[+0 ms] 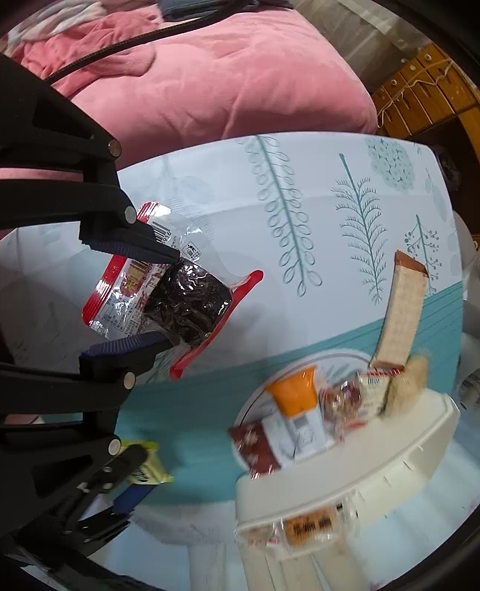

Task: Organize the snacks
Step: 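Grasp the red-white nut packet with the left gripper while the right gripper grasps the green biscuit packet, then carry both packets into the white tray and open both grippers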

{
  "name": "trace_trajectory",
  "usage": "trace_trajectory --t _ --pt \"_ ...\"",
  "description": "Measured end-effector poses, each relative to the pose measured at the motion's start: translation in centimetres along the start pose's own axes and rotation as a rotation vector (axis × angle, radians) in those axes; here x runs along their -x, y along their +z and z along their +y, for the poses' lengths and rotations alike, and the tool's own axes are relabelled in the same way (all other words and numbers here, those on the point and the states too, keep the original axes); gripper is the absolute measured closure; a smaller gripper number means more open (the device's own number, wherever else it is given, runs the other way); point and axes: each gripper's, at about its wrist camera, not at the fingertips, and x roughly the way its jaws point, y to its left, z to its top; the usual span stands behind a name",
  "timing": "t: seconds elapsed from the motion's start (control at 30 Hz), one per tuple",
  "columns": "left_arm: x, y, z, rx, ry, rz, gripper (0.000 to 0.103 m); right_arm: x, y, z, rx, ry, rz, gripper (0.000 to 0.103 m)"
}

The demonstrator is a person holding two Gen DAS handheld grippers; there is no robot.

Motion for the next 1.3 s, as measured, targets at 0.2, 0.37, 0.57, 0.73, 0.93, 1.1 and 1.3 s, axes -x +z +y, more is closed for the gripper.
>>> trace_trajectory --t 0.2,0.37,0.57,0.73,0.93,1.1,1.3 --pt "4.5 -1.1 -1.6 0.030 -0.052 -0.036 0.067 2.4 0.9 -1.0 0.012 0.029 -0.047 0.047" --pt "6.5 -1.4 -4.5 0.046 -0.051 -0.061 0.067 4.3 2.8 -2.0 0.038 0.095 -0.100 0.047" --pt "7.2 -0.6 -7.5 0.149 -0.037 -0.109 0.067 6.3 5.7 -3.3 0.152 0.151 -0.130 0.047" --pt "8.0 0.4 -10.4 0.247 -0.030 -0.151 0.067 8.9 8.1 -5.5 0.276 0.201 -0.181 0.047" --pt "9.4 2.5 -14.9 0.275 -0.041 -0.221 0.067 11.3 11.5 -8.4 0.377 0.238 -0.235 0.047" --pt "10.9 4.5 -18.3 0.272 -0.052 -0.283 0.067 12.1 14.7 -10.4 0.428 0.254 -0.267 0.047" --pt "11.9 7.3 -21.3 0.258 -0.037 -0.318 0.067 12.8 18.7 -12.1 0.439 0.260 -0.304 0.047"
